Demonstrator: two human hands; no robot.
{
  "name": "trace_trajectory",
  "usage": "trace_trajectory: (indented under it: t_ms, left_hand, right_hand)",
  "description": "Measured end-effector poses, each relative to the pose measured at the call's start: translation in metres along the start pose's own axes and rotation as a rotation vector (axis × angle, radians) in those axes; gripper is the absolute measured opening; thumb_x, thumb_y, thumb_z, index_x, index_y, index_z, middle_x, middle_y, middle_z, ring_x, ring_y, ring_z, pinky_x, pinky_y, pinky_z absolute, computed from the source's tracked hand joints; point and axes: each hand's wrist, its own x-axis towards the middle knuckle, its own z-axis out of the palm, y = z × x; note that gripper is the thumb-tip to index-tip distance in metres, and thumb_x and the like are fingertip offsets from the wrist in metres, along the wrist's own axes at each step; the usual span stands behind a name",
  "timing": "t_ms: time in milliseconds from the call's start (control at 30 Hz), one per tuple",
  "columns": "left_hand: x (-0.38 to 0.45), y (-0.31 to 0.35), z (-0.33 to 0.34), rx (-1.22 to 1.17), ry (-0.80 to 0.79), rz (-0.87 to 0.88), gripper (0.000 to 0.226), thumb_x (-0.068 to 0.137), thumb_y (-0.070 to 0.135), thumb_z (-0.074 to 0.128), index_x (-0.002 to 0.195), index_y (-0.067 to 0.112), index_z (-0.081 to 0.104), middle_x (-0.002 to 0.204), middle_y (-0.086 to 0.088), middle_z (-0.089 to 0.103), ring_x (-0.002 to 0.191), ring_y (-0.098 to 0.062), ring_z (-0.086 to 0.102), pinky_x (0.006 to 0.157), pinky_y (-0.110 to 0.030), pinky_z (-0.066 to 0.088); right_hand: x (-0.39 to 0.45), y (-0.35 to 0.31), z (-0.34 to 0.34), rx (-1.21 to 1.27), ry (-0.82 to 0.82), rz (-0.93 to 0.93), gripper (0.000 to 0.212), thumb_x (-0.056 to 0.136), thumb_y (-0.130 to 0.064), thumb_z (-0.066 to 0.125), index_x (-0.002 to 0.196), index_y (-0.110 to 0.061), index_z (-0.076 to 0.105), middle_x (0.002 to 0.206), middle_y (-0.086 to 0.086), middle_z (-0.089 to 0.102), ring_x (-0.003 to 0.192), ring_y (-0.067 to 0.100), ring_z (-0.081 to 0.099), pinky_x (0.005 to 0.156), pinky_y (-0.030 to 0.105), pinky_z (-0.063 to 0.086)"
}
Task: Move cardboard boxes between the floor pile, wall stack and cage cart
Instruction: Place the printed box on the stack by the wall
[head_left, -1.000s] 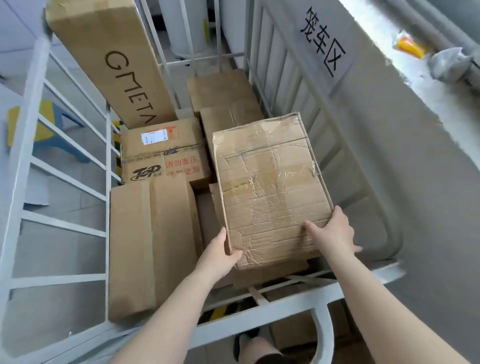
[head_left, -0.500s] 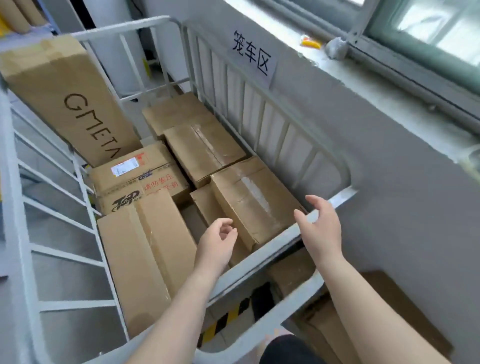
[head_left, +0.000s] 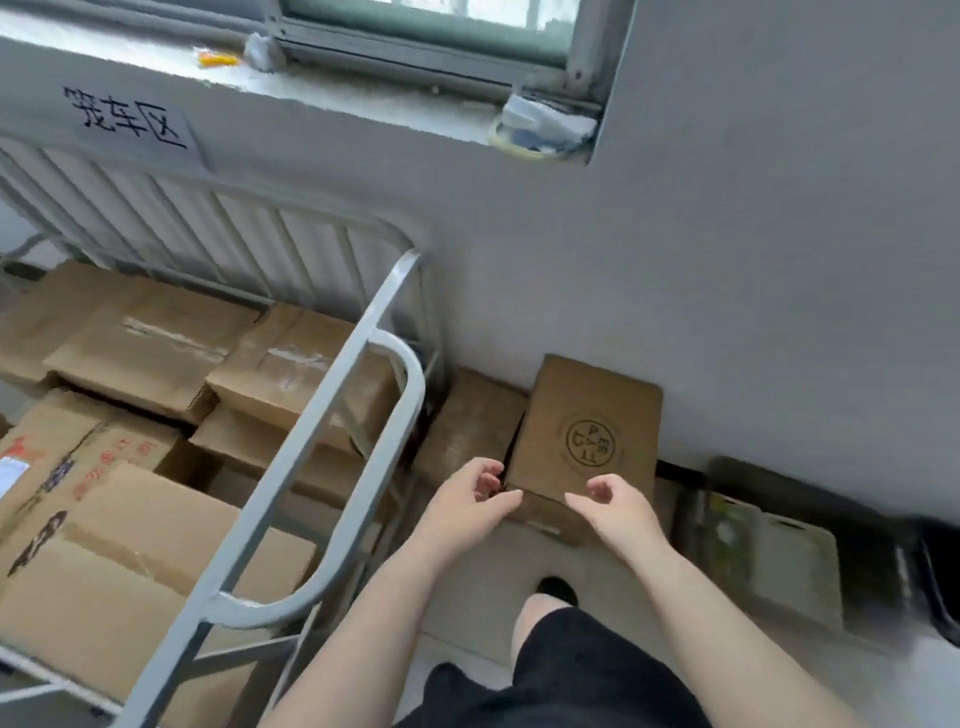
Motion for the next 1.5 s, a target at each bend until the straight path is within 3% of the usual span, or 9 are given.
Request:
trace_trajectory:
  t_ms: [133, 267, 400, 767, 900, 1000, 1067, 1167, 1500]
  left_hand:
    - [0.022, -0.016, 0.04, 0.107, -0.11, -0.156, 0.048, 0.089, 0.034, 0.059, 0.132, 0.017, 0.047, 0.111, 0.004, 0.053, 0.102, -0.012, 0.051, 0.087, -0.022, 0.039]
    - [0.055, -0.031, 0.07, 0.196, -0.193, -0.303, 0.062, 0.09, 0.037, 0.056, 0.145, 0.017, 0.032, 0.138, -0.005, 0.047, 0.119, -0.018, 0.048, 0.095, -0.027, 0.039]
    - [0.097, -0.037, 0.098, 0.201, -0.143, -0.419, 0.066, 0.093, 0.033, 0.053, 0.149, 0.016, 0.023, 0.15, -0.009, 0.035, 0.133, -0.025, 0.04, 0.102, -0.032, 0.038]
    - [0.233, -0.078, 0.182, 0.293, -0.006, -0.551, 0.082, 0.084, 0.045, 0.058, 0.15, 0.022, 0.015, 0.154, -0.008, 0.023, 0.133, -0.03, 0.038, 0.104, -0.048, 0.042]
    - [0.285, -0.101, 0.191, 0.365, 0.151, -0.572, 0.088, 0.084, 0.043, 0.058, 0.152, 0.018, 0.008, 0.157, -0.007, 0.018, 0.142, -0.029, 0.024, 0.114, -0.049, 0.026]
    - [0.32, -0.121, 0.198, 0.388, 0.184, -0.563, 0.088, 0.085, 0.05, 0.054, 0.152, 0.018, 0.007, 0.153, -0.006, 0.029, 0.14, -0.029, 0.031, 0.117, -0.052, 0.007]
    - [0.338, -0.131, 0.203, 0.368, 0.208, -0.545, 0.087, 0.083, 0.054, 0.057, 0.15, 0.015, 0.017, 0.148, -0.007, 0.036, 0.135, -0.03, 0.038, 0.117, -0.052, 0.017]
    - [0.344, -0.13, 0.207, 0.321, 0.326, -0.503, 0.086, 0.078, 0.055, 0.064, 0.144, 0.014, 0.029, 0.139, -0.007, 0.043, 0.126, -0.03, 0.045, 0.102, -0.046, 0.041]
    - [0.203, -0.048, 0.165, 0.305, 0.432, -0.432, 0.07, 0.08, 0.056, 0.059, 0.138, 0.022, 0.037, 0.128, 0.0, 0.048, 0.115, -0.022, 0.05, 0.086, -0.039, 0.049]
  right_hand:
    - [0.01, 0.044, -0.025, 0.019, -0.031, 0.116, 0.061, 0.086, -0.039, 0.066, 0.135, -0.011, 0.044, 0.139, 0.006, 0.047, 0.125, 0.023, 0.047, 0.1, 0.033, 0.039]
    - [0.034, 0.081, -0.05, -0.002, -0.058, 0.218, 0.067, 0.086, -0.041, 0.065, 0.139, -0.011, 0.038, 0.143, 0.008, 0.043, 0.126, 0.025, 0.046, 0.096, 0.03, 0.039]
    - [0.076, 0.108, -0.07, -0.04, -0.096, 0.306, 0.075, 0.084, -0.042, 0.067, 0.142, -0.01, 0.034, 0.146, 0.009, 0.039, 0.13, 0.026, 0.044, 0.1, 0.034, 0.04]
    - [0.235, 0.151, -0.048, 0.042, -0.165, 0.396, 0.086, 0.077, -0.035, 0.076, 0.144, -0.011, 0.027, 0.145, 0.01, 0.04, 0.128, 0.028, 0.045, 0.103, 0.04, 0.041]
    - [0.287, 0.177, -0.027, 0.036, -0.062, 0.461, 0.108, 0.072, -0.04, 0.079, 0.15, -0.01, 0.01, 0.151, 0.012, 0.026, 0.134, 0.033, 0.037, 0.107, 0.047, 0.038]
    - [0.319, 0.199, -0.008, 0.15, -0.009, 0.456, 0.117, 0.071, -0.038, 0.081, 0.15, -0.01, -0.001, 0.151, 0.013, 0.029, 0.134, 0.033, 0.037, 0.109, 0.049, 0.036]
    - [0.334, 0.207, 0.004, 0.219, 0.008, 0.433, 0.113, 0.068, -0.038, 0.083, 0.148, -0.011, 0.007, 0.146, 0.012, 0.036, 0.131, 0.032, 0.041, 0.108, 0.05, 0.037]
    - [0.336, 0.212, 0.011, 0.224, 0.109, 0.365, 0.109, 0.06, -0.04, 0.087, 0.142, -0.013, 0.021, 0.139, 0.009, 0.04, 0.127, 0.03, 0.044, 0.105, 0.048, 0.04]
    - [0.202, 0.16, -0.049, 0.11, 0.143, 0.261, 0.105, 0.058, -0.047, 0.085, 0.139, -0.01, 0.031, 0.136, 0.008, 0.044, 0.122, 0.027, 0.047, 0.099, 0.042, 0.043]
